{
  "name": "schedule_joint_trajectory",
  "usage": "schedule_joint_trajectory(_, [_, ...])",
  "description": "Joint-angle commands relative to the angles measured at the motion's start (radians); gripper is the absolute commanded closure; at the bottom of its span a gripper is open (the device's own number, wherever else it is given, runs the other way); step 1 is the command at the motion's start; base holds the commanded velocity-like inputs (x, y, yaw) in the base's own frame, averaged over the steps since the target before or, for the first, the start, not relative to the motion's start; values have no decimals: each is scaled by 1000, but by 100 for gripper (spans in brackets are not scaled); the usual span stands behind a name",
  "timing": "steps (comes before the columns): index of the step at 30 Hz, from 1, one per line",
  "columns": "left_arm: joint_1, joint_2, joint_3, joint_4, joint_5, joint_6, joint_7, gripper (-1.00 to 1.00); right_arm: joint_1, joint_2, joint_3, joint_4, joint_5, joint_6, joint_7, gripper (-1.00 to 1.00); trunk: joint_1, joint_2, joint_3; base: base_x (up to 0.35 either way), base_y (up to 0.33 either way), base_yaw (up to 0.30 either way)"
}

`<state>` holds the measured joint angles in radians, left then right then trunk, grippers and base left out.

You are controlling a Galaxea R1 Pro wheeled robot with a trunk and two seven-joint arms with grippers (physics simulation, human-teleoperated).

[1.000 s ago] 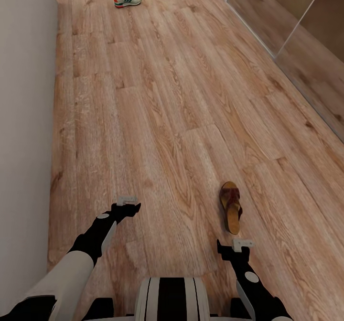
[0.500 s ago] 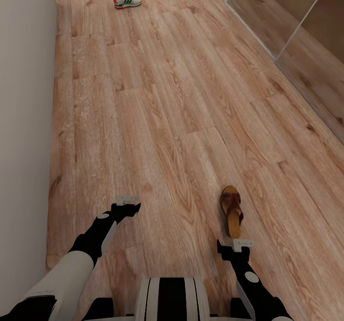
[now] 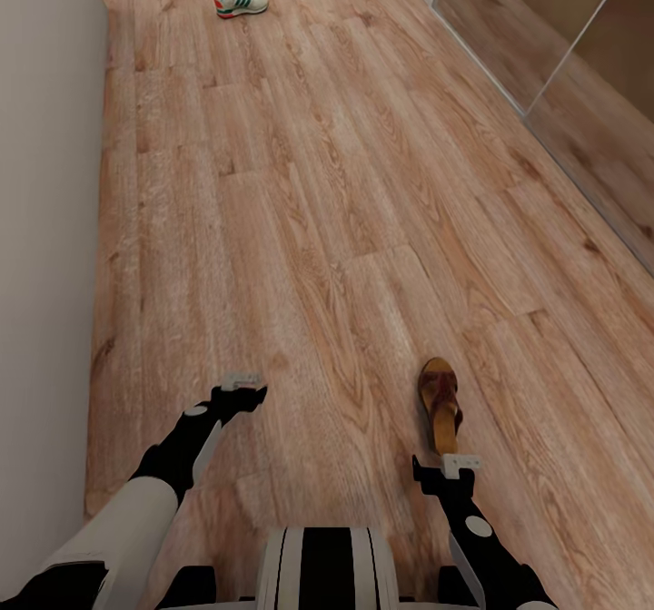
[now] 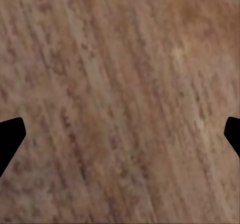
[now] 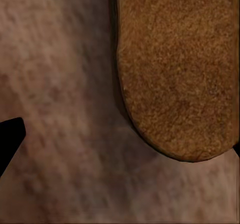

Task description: Pick up the two gym shoes and the two sandals from the corridor floor and place them onto the hallstand (shoe rack) in the corridor, making sure they are on the rack and not on the floor. Arrange them so the two gym shoes are next to each other and the two sandals are next to each other.

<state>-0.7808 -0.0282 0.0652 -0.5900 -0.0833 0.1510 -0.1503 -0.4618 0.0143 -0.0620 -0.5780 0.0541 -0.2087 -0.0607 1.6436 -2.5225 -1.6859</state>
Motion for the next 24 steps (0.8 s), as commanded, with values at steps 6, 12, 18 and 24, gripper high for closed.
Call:
schedule_joint_trajectory(6, [0, -1, 7, -2, -9, 6, -9, -100, 0, 1, -4, 0, 6, -3, -1, -100, 0, 0, 0, 92, -53, 0])
schedule_joint_trajectory(12, [0, -1, 7, -2, -9, 6, -9, -100, 0, 1, -4, 0, 6, -3, -1, -100, 0, 0, 0, 16, -9, 0])
schedule_joint_trajectory(18, [0, -1, 7, -2, -9, 5, -9, -100, 0, 1, -4, 0, 6, -3, -1, -100, 0, 0, 0, 2, -1, 0])
schedule_joint_trajectory(24, [0, -1, 7, -2, -9, 5, -8, -100, 0, 1, -5, 0, 6, -3, -1, -100, 0, 0, 0, 0, 0, 0])
